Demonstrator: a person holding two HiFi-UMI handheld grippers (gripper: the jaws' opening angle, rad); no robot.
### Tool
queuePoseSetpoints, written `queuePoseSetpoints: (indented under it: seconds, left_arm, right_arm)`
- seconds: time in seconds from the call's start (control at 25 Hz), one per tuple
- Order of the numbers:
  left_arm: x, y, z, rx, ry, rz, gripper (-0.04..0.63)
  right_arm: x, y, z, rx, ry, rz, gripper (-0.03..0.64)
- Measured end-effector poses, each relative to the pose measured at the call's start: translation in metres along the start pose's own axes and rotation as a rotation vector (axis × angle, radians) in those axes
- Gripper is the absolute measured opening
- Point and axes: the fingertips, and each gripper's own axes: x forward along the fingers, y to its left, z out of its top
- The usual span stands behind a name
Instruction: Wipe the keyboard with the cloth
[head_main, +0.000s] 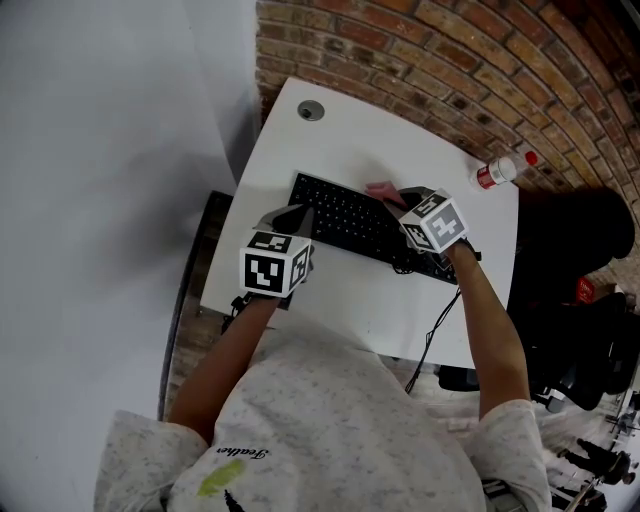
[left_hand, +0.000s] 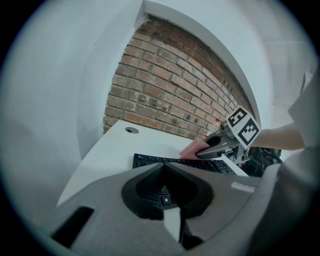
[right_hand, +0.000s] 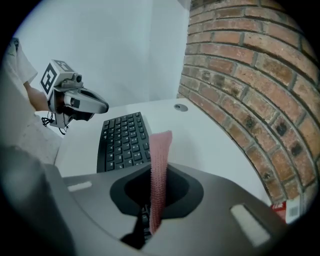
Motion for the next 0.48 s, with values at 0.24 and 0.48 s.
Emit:
queuePoseSetpoints:
  seconds: [0.24,0.48]
  left_arm:
    - [-0.008,0.014,0.0,-0.008,0.001,-0.002,-0.006]
    - [-0.016,0.029,-0.001,-0.019,-0.002,0.002,-0.006]
  right_arm:
    - [0.011,0.012,0.023,-0.005,-0.013,0.0,0.023]
    - [0.023,0.024,0.046,-0.021,-0.02,0.012,0.023]
